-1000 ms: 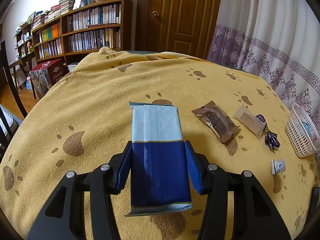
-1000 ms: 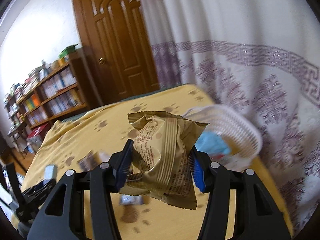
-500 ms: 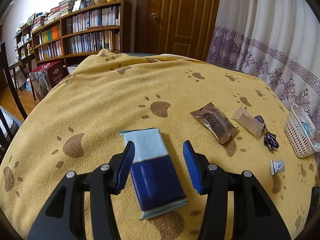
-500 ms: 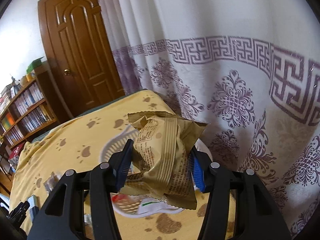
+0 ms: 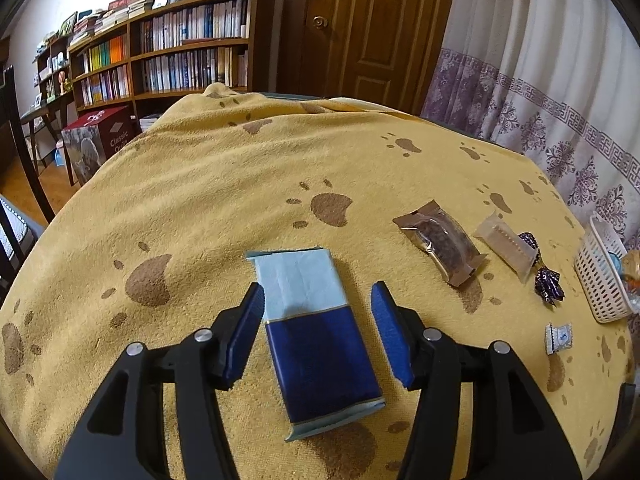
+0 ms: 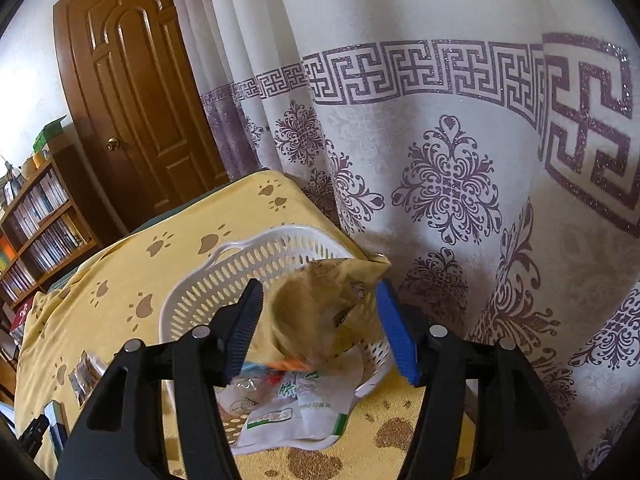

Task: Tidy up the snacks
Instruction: 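Carry the tan bread bag with the right gripper into the white basket and release, then withdraw the open right gripper from the basket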

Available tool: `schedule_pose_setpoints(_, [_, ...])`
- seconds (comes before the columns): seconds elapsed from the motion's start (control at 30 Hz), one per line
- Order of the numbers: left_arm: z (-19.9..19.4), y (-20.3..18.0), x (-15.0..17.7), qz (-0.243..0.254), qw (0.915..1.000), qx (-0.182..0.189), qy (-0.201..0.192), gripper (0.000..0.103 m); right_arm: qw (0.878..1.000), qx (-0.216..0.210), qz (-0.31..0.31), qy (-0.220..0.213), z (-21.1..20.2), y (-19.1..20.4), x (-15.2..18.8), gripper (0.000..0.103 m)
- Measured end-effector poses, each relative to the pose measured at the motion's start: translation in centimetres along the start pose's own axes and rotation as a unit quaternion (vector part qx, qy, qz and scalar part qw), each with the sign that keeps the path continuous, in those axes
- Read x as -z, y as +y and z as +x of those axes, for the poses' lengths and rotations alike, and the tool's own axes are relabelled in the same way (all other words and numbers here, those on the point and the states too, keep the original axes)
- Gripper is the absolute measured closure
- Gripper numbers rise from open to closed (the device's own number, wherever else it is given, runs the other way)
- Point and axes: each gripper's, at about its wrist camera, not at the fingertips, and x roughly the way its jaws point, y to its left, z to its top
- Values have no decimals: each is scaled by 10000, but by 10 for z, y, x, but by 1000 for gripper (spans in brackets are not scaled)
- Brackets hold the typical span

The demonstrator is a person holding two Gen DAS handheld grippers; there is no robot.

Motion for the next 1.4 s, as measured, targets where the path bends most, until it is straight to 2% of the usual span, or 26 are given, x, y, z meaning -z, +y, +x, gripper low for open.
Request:
schedule_pose_setpoints(0.27, [6,16,-3,-354,9992,47,167,32,9994,-231,-221,142,0,17,13,42])
schedule_pose_setpoints(0.33, [8,19,-3,-440,9987,69,230,31,9992,-170,-332,138,3,22,16,42])
schedule_pose_setpoints(0.47, [12,16,-2,-379,9986,109,346,23,9986,-200,-438,219,8,28,21,41])
schedule_pose_setpoints(0.8, [30,14,6,-197,9978,-195,600,22,9986,-399,-270,216,0,24,20,40])
schedule_pose_setpoints(0.9, [32,11,7,-87,9981,-245,554,25,9986,-427,-316,68,-10,27,23,40])
schedule_pose_setpoints(1.0, [31,8,8,4,9984,-262,510,34,9982,-430,-414,-71,-21,31,27,40])
schedule_pose_setpoints(1.2, [33,5,7,104,9983,-299,493,35,9966,-492,-556,-359,-46,37,35,40])
schedule_pose_setpoints(1.27, [33,5,7,129,9983,-327,469,43,9958,-504,-610,-455,-52,41,37,40])
schedule_pose_setpoints(1.4, [30,8,6,48,9987,-286,418,51,9940,-550,-721,-619,-66,45,42,40])
